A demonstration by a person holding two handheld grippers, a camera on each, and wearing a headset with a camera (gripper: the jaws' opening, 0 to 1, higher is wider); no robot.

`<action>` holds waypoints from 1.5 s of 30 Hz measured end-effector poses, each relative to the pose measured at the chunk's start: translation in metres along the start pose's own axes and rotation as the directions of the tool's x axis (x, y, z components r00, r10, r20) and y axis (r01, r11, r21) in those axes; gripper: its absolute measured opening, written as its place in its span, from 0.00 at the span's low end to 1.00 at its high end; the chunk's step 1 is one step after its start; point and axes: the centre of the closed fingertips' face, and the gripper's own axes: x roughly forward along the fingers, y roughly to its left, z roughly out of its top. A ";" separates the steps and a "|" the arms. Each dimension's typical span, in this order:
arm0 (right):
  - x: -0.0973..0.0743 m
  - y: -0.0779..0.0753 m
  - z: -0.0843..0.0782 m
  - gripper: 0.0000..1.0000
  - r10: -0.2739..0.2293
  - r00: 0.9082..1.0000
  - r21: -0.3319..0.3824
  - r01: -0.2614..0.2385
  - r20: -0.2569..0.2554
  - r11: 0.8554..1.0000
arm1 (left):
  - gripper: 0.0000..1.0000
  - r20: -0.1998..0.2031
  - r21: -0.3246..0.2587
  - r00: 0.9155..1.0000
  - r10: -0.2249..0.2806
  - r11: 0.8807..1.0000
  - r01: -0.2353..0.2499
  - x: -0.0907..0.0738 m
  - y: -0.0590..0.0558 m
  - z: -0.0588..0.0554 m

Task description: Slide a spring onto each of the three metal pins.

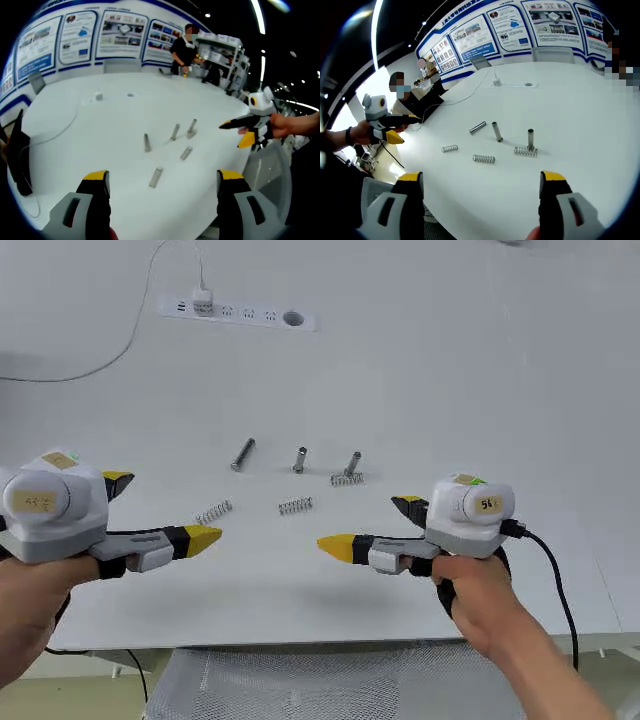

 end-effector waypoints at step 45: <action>0.001 0.002 -0.009 0.97 0.010 1.000 0.028 -0.009 -0.021 1.000 | 0.86 -0.034 0.021 0.999 -0.021 1.000 0.021 0.027 0.011 0.009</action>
